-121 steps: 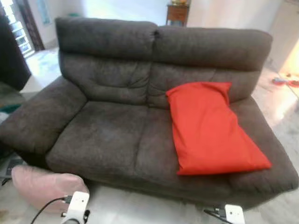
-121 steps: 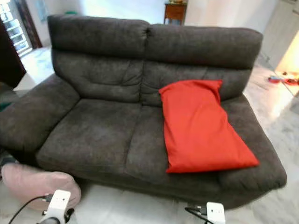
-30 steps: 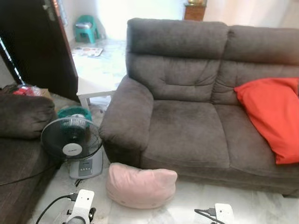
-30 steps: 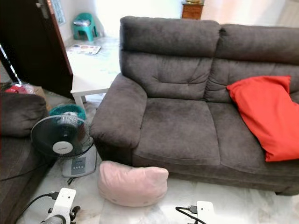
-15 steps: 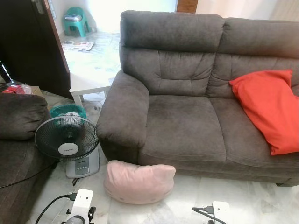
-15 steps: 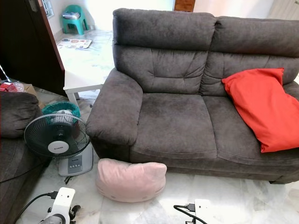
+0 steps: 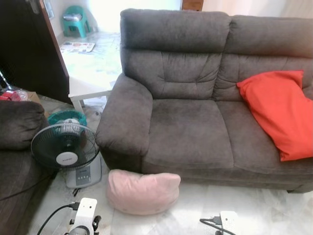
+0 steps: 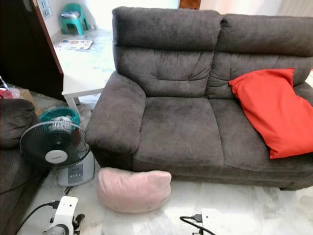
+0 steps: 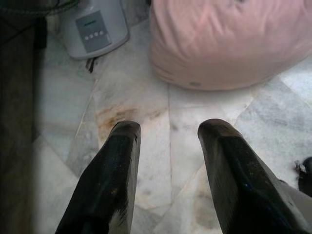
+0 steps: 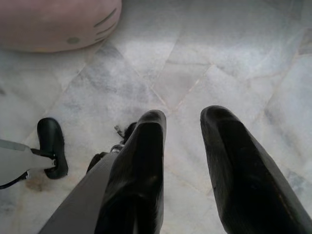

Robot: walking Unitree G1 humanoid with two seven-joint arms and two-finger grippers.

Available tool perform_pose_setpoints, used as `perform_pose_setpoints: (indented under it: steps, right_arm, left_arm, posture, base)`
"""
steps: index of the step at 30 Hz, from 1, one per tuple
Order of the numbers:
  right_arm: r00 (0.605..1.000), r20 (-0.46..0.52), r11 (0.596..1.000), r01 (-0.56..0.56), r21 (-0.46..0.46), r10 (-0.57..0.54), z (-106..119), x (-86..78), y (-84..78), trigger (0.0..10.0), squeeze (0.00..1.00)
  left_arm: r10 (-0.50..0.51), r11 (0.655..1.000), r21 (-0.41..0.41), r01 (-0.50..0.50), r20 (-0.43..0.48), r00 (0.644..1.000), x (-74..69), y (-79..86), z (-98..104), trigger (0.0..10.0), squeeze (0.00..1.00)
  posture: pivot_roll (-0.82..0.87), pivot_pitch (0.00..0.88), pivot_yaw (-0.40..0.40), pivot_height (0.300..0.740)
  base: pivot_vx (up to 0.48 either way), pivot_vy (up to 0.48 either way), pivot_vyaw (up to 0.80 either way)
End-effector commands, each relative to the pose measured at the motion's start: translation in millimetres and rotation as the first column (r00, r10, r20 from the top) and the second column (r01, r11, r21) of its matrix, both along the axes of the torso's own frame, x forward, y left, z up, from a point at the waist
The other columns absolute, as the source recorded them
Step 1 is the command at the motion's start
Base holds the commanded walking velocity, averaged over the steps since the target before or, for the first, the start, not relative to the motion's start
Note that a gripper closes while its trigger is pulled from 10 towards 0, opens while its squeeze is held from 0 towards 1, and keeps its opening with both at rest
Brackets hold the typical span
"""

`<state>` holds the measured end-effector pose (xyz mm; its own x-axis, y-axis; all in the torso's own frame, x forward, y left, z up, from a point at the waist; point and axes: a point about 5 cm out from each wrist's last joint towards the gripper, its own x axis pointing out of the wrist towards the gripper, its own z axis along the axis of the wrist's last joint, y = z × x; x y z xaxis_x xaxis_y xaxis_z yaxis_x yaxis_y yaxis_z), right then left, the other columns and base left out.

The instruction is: Move the pillow to the sofa from floor

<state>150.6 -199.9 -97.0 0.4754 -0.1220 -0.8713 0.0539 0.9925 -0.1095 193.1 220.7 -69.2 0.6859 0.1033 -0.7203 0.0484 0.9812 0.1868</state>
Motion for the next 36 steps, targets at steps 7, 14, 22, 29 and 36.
perform_pose_setpoints:
  steps: [7,14,22,29,36]
  right_arm:
    - [1.0,0.0,1.0,0.004,0.003,-0.004,0.6,1.0,-1.7,10.0,0.0]
    - [1.0,-0.004,1.0,0.003,0.001,-0.003,0.1,-0.6,-2.1,10.0,0.0]
    - [1.0,-0.007,1.0,-0.005,0.003,0.005,-0.3,-1.4,-1.4,10.0,0.0]
    - [1.0,-0.008,1.0,-0.007,0.002,0.007,-0.8,-2.5,-0.7,10.0,0.0]
    - [1.0,-0.009,1.0,-0.005,0.004,0.005,-1.0,-3.2,-0.8,10.0,0.0]
  left_arm:
    - [-0.007,1.0,-0.002,0.007,-0.009,1.0,1.4,-1.9,-0.1,10.0,0.0]
    - [-0.02,1.0,0.003,0.02,-0.005,1.0,0.7,-2.4,-0.3,10.0,0.0]
    - [-0.022,1.0,0.011,0.022,-0.001,1.0,-0.2,-1.4,-0.3,10.0,0.0]
    - [-0.028,0.999,0.019,0.028,-0.008,1.0,-1.7,-0.7,-1.0,10.0,0.0]
    - [-0.021,1.0,0.015,0.021,-0.015,1.0,-3.1,-1.0,-1.9,10.0,0.0]
  posture:
    - [0.16,0.077,-0.038,0.74]
    - [0.17,0.061,-0.041,0.74]
    - [0.17,0.049,-0.041,0.74]
    - [0.17,0.03,-0.036,0.74]
    - [0.17,0.018,-0.036,0.74]
  base:
    - [0.412,0.0,0.0]
    - [0.175,0.0,0.0]
    - [0.0,0.0,0.0]
    - [0.0,0.0,0.0]
    - [0.0,0.0,0.0]
